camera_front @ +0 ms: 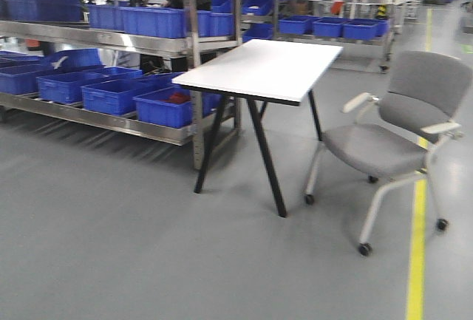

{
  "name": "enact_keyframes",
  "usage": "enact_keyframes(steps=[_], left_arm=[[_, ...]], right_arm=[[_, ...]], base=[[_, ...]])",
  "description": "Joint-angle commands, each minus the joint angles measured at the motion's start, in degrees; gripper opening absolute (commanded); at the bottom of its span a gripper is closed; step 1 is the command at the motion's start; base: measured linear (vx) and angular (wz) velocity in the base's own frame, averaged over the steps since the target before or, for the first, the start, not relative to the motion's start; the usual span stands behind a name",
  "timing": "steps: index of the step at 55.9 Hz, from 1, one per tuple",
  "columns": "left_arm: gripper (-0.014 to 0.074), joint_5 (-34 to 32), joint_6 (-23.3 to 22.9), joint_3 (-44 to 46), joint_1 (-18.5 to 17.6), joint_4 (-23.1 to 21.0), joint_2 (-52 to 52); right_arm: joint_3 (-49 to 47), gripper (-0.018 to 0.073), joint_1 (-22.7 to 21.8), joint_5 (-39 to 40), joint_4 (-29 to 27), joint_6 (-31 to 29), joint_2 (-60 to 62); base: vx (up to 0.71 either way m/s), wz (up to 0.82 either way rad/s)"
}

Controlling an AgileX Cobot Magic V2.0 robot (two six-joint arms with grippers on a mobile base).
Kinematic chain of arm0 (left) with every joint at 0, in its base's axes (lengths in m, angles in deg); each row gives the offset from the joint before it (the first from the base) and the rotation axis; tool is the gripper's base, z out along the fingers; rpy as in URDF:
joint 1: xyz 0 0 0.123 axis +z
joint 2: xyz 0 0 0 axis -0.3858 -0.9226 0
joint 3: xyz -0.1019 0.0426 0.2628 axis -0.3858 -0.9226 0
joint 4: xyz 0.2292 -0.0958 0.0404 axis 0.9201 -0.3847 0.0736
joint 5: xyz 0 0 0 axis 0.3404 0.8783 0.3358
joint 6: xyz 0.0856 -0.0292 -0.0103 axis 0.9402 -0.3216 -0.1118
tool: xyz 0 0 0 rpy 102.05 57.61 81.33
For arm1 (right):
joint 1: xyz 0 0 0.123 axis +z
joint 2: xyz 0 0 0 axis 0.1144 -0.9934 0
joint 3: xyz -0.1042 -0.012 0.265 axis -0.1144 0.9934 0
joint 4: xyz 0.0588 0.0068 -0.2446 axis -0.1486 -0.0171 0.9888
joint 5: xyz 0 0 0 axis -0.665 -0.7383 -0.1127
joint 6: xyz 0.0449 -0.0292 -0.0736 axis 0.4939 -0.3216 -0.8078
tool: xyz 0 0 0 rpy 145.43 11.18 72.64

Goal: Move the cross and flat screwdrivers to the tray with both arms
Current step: 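Drive the base away from the table holding both screwdrivers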

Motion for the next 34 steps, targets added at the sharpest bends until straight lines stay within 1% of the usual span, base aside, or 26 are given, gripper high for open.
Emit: enact_keyframes(steps=[1,13,34], left_arm=[[-0.0003,-5.4,-0.2,1.8,-0.2,-0.9,0.2],[-0.0003,-5.4,-0.2,1.8,-0.2,-0.9,0.2],[-0.0003,-5.4,-0.2,1.8,-0.2,-0.9,0.2]], right_arm=[[-1.9,-0.0005,0.0,5.1,-0.3,-0.5,0.0],[-1.9,-0.0005,0.0,5.1,-0.3,-0.5,0.0],[-1.9,-0.0005,0.0,5.2,-0.3,-0.5,0.0]], base=[[0.54,0.38],[0.55,0.45],[0.57,0.59]])
